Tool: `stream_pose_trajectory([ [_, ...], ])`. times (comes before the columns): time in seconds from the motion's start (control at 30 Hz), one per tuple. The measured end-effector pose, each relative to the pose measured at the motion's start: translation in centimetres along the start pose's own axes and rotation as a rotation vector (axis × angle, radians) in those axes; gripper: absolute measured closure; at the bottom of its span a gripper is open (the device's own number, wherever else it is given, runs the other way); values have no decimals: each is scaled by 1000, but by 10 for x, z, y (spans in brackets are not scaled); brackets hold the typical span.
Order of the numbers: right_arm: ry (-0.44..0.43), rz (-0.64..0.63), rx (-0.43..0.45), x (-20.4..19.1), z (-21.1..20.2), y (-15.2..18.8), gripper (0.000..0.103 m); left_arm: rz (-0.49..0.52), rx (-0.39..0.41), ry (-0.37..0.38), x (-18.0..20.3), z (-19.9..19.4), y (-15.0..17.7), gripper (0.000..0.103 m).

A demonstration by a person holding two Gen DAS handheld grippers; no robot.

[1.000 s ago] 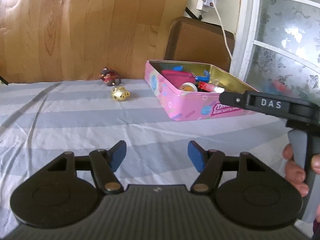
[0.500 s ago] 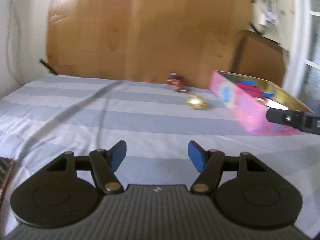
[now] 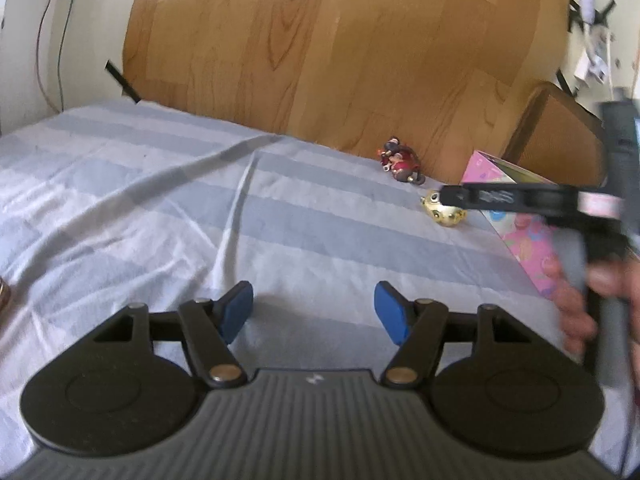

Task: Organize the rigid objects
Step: 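Close both grippers on the gold panda keychain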

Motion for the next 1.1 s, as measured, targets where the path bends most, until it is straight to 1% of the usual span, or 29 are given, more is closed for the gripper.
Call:
stream_pose_trajectory([
  [0.07,38,-12,-36,4,27,0,39,-11,-1,7,-1,0,1,35],
  [0.13,57,-9,-109,10,53,7,40,-22,-1,12,-1,0,1,35],
  [0.17,64,7,-144,13,60,12,49,-26,0,14,-2,-1,1,35],
  [0.2,33,47,-175,16,66,17,60,-31,0,17,-2,-1,1,35],
  [0.23,2,95,-181,18,64,17,64,-37,1,22,-3,-1,1,35],
  [0.27,-20,118,-193,18,58,18,64,-42,0,28,-4,0,0,35],
  [0.3,-59,124,-194,12,48,20,64,-50,-1,37,-4,0,0,35],
  [0.37,-132,95,-194,-5,23,30,64,-68,-5,52,-6,1,-1,35],
  [0.43,-210,37,-173,-24,-14,43,64,-76,-17,81,-5,1,-1,35],
  [0.5,-308,13,-163,-38,-57,58,64,-71,-39,106,0,-4,-1,35],
  [0.53,-347,6,-156,-42,-79,65,64,-78,-51,145,7,-8,-1,35],
  [0.6,-409,9,-137,-44,-112,75,64,-91,-61,259,26,-21,-3,35],
  [0.63,-420,4,-128,-43,-122,78,63,-83,-63,310,36,-27,-3,35],
  [0.7,-414,-43,-80,-36,-143,82,52,-56,-78,378,55,-37,-2,35],
  [0.73,-404,-60,-61,-34,-148,82,40,-43,-94,403,63,-39,-1,33],
  [0.77,-396,-69,-50,-33,-150,82,34,-31,-107,424,70,-41,2,33],
  [0.83,-396,-82,-44,-32,-158,84,34,-5,-119,416,77,-40,6,32],
  [0.87,-398,-85,-44,-33,-155,84,34,-9,-126,407,78,-39,8,30],
  [0.93,-397,-81,-55,-31,-154,83,35,-49,-156,410,79,-37,13,27],
  [1.0,-393,-92,-56,-34,-152,87,35,-48,-182,406,81,-36,18,26],
  [1.03,-389,-94,-60,-35,-152,90,38,-36,-201,381,82,-32,23,26],
  [1.07,-388,-91,-72,-36,-148,92,49,-34,-225,363,83,-28,29,30],
  [1.1,-395,-78,-88,-36,-144,94,63,-33,-221,361,84,-27,31,41],
])
Point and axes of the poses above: each gripper's, at about its wrist camera, not at the fingertips, and z roughly the way its jaws point, x to its right, y to its underside, the point moved 7 cm from there along z, roughly the way its jaws point, and after that the axes turned 11 degrees about x, right-handed, at the moved point
